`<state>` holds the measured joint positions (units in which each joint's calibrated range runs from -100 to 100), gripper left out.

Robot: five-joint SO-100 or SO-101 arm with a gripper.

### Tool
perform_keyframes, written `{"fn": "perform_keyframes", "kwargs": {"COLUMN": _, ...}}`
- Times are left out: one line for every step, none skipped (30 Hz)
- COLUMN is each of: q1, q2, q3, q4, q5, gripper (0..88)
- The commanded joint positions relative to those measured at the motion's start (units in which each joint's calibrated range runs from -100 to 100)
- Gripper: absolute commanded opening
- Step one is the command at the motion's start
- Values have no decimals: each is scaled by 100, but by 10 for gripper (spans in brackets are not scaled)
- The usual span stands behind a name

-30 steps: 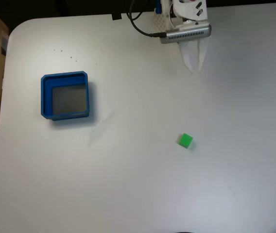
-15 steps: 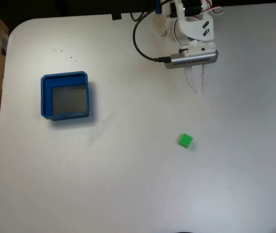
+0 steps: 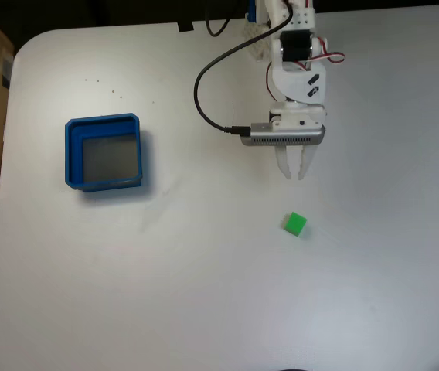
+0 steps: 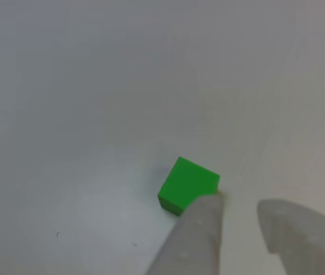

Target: Pick up green cube and drop it in the blue box

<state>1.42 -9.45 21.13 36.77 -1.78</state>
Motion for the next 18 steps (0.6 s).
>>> {"fn": "perform_keyframes", "kwargs": {"q1": 82, "q2": 188, "q3": -604, "q4": -56, "q5": -15, "gripper": 21}}
{"fn": "perform_keyframes", "kwargs": {"q1": 118, "q2": 263, "q3": -658, "q4": -56, "q5": -15, "gripper": 21}}
{"fn": "perform_keyframes", "kwargs": {"q1": 161, "q2": 347, "q3": -722, "q4": -56, "q5": -15, "gripper": 21}}
{"fn": "perform_keyframes", "kwargs": {"q1": 176, "q2": 439, "q3": -776, "q4": -56, "q5": -15, "gripper": 21}}
{"fn": "perform_keyframes", "kwargs": {"q1": 183, "q2": 539, "q3": -857, "q4": -56, "q5": -15, "gripper": 21}}
{"fn": "perform_keyframes", "kwargs": {"q1": 190, "q2": 648, "q3": -966, "q4": -56, "q5": -15, "gripper": 21}}
{"fn": "perform_keyframes", "kwargs": {"q1": 197, "q2": 765, "q3": -1092, "q4": -56, "q5": -15, "gripper": 21}}
{"fn": "perform_keyframes", "kwargs": {"q1": 205, "q2": 882, "q3": -1209, "q4": -56, "q5": -15, "gripper": 21}}
{"fn": "perform_keyframes", "kwargs": {"q1": 241, "q2": 991, "q3": -1318, "q4": -39, "q5": -15, "gripper": 22}}
{"fn": "perform_keyframes", "kwargs": {"q1": 291, "q2": 1083, "q3": -1399, "q4": 10, "q5": -15, "gripper": 22}}
{"fn": "perform_keyframes", "kwargs": {"q1": 320, "q2": 1158, "q3": -1480, "q4": 101, "q5": -15, "gripper": 22}}
{"fn": "perform_keyframes", "kwargs": {"q1": 327, "q2": 1225, "q3": -1562, "q4": 216, "q5": -15, "gripper": 22}}
{"fn": "perform_keyframes", "kwargs": {"q1": 327, "q2": 1275, "q3": -1652, "q4": 365, "q5": -15, "gripper": 22}}
{"fn": "perform_keyframes", "kwargs": {"q1": 327, "q2": 1317, "q3": -1742, "q4": 538, "q5": -15, "gripper": 22}}
{"fn": "perform_keyframes", "kwargs": {"q1": 320, "q2": 1350, "q3": -1824, "q4": 719, "q5": -15, "gripper": 23}}
{"fn": "perform_keyframes", "kwargs": {"q1": 306, "q2": 1375, "q3": -1914, "q4": 917, "q5": -20, "gripper": 23}}
{"fn": "perform_keyframes", "kwargs": {"q1": 299, "q2": 1383, "q3": -2004, "q4": 1106, "q5": -20, "gripper": 23}}
{"fn": "perform_keyframes", "kwargs": {"q1": 291, "q2": 1383, "q3": -2068, "q4": 1263, "q5": -20, "gripper": 23}}
